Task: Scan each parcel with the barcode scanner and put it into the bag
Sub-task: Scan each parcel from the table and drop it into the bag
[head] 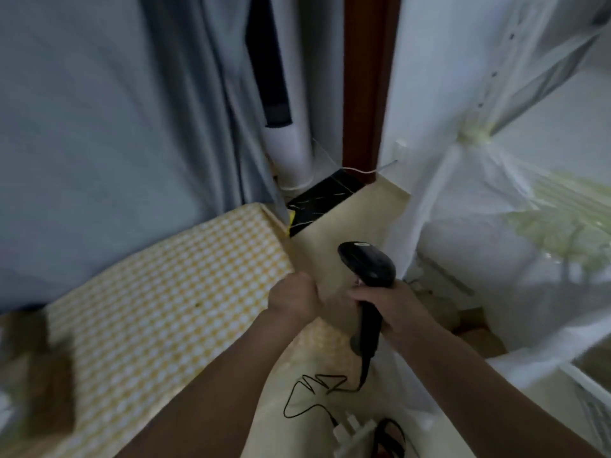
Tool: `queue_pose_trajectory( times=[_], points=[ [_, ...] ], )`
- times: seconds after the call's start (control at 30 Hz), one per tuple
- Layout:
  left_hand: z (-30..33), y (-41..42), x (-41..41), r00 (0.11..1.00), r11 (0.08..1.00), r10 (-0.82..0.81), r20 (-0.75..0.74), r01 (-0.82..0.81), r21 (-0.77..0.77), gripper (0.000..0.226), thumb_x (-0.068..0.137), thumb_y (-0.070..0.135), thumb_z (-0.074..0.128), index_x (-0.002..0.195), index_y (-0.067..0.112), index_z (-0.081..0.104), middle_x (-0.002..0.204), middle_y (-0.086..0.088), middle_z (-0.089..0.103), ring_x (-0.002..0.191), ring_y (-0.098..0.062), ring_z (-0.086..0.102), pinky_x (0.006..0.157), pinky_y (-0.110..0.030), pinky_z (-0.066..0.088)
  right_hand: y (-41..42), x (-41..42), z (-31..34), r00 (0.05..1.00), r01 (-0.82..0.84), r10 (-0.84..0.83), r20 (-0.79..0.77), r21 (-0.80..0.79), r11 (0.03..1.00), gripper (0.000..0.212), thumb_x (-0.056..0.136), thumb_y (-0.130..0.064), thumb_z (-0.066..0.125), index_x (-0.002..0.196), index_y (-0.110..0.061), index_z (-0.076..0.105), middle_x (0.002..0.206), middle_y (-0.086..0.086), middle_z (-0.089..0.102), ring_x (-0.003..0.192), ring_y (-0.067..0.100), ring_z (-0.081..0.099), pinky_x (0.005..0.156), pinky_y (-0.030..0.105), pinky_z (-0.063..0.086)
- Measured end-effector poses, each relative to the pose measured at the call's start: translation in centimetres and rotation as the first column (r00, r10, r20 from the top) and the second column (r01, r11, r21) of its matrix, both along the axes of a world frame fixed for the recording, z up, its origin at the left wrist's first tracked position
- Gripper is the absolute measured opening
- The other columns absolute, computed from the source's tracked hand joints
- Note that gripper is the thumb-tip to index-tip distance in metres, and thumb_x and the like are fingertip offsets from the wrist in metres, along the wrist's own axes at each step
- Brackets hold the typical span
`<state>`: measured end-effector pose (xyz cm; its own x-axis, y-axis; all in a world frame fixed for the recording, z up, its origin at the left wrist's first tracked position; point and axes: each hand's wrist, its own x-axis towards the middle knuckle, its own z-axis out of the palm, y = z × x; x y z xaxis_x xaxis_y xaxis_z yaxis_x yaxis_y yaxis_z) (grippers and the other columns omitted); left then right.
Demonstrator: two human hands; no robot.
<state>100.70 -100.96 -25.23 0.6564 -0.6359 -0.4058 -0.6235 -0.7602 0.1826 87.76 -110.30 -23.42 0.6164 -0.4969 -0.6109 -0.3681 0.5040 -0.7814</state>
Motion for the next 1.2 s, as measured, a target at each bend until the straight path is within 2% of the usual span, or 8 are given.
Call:
queue_pose_trajectory(
  times=[0.13, 0.23, 0.37, 0.6, 0.73, 0.83, 1.07, 1.2],
  points=[
    [0.5, 14.1, 3.6, 0.978, 0.978, 0.208, 0.029, -0.208, -0.003, 0.026, 0.092, 0.019, 0.053, 0.115, 0.015, 0.062, 0.117, -0.005, 0.064, 0.106, -0.022, 0.062, 0.078, -0.028, 0.048, 10.6, 5.2, 0.9, 0.988, -0.156, 0.156, -0.009, -0.036, 0.987, 0.015, 0.068, 0.001, 0.069, 0.062, -0.011, 0.062, 0.074, 0.015, 0.049, 0.076, 0.029, 0.05, 0.07, 0.038, 0.038],
    [0.8, 25.6, 5.3, 0.921, 0.922, 0.386, 0.056, -0.386, -0.017, 0.026, 0.09, 0.019, 0.054, 0.114, 0.017, 0.064, 0.116, -0.003, 0.064, 0.106, -0.022, 0.062, 0.078, -0.027, 0.047, 19.2, 8.7, 1.6, 0.959, -0.284, 0.285, 0.003, -0.083, 0.955, 0.012, 0.074, 0.005, 0.068, 0.072, -0.006, 0.064, 0.076, 0.016, 0.052, 0.076, 0.029, 0.052, 0.07, 0.038, 0.039],
    [1.1, 40.4, 5.7, 0.812, 0.813, 0.581, 0.058, -0.582, -0.007, 0.025, 0.089, 0.019, 0.055, 0.111, 0.014, 0.065, 0.113, -0.007, 0.066, 0.104, -0.026, 0.064, 0.075, -0.029, 0.047, 30.2, 12.6, 2.4, 0.891, -0.449, 0.454, 0.008, -0.13, 0.884, 0.009, 0.075, 0.003, 0.071, 0.08, -0.003, 0.066, 0.079, 0.016, 0.057, 0.08, 0.03, 0.055, 0.075, 0.04, 0.042],
    [2.2, 59.1, 2.6, 0.586, 0.588, 0.804, 0.099, -0.809, 0.013, 0.029, 0.088, 0.019, 0.053, 0.114, 0.008, 0.062, 0.118, -0.011, 0.063, 0.109, -0.029, 0.061, 0.083, -0.033, 0.049, 46.1, 16.4, 3.1, 0.754, -0.644, 0.656, 0.035, -0.158, 0.748, 0.012, 0.077, 0.006, 0.069, 0.075, -0.004, 0.064, 0.076, 0.012, 0.057, 0.077, 0.028, 0.054, 0.077, 0.039, 0.042],
    [1.8, 64.7, 1.1, 0.467, 0.469, 0.881, 0.077, -0.883, -0.01, 0.027, 0.088, 0.019, 0.051, 0.112, 0.01, 0.061, 0.116, -0.009, 0.062, 0.107, -0.028, 0.061, 0.079, -0.031, 0.046, 51.8, 17.5, 2.8, 0.688, -0.713, 0.726, 0.018, -0.17, 0.68, 0.01, 0.076, 0.007, 0.07, 0.076, -0.001, 0.064, 0.077, 0.015, 0.059, 0.074, 0.028, 0.056, 0.078, 0.039, 0.044],
    [1.0, 67.0, 0.8, 0.413, 0.415, 0.909, 0.051, -0.909, -0.035, 0.03, 0.089, 0.019, 0.047, 0.115, 0.014, 0.061, 0.117, -0.007, 0.062, 0.108, -0.026, 0.059, 0.083, -0.031, 0.047, 54.5, 18.3, 2.0, 0.649, -0.752, 0.76, -0.016, -0.16, 0.639, 0.011, 0.071, 0.007, 0.07, 0.07, -0.002, 0.064, 0.075, 0.017, 0.058, 0.074, 0.03, 0.054, 0.074, 0.04, 0.044],
    [0.5, 69.9, 3.3, 0.352, 0.352, 0.936, 0.009, -0.934, -0.06, 0.03, 0.089, 0.014, 0.043, 0.111, 0.014, 0.063, 0.103, -0.005, 0.07, 0.096, -0.022, 0.066, 0.082, -0.034, 0.054, 57.9, 22.1, 0.6, 0.629, -0.77, 0.778, -0.009, -0.148, 0.621, 0.012, 0.073, 0.008, 0.071, 0.072, -0.002, 0.064, 0.07, 0.015, 0.059, 0.065, 0.026, 0.056, 0.075, 0.039, 0.044],
    [0.4, 71.1, 7.3, 0.383, 0.382, 0.924, -0.021, -0.923, -0.045, 0.024, 0.092, 0.015, 0.05, 0.111, 0.017, 0.065, 0.106, -0.004, 0.07, 0.102, -0.02, 0.064, 0.086, -0.032, 0.053, 59.0, 25.9, -0.4, 0.654, -0.751, 0.756, -0.007, -0.127, 0.648, 0.013, 0.074, 0.011, 0.068, 0.076, -0.001, 0.063, 0.062, 0.012, 0.056, 0.063, 0.025, 0.054, 0.072, 0.038, 0.043]
  ],
)
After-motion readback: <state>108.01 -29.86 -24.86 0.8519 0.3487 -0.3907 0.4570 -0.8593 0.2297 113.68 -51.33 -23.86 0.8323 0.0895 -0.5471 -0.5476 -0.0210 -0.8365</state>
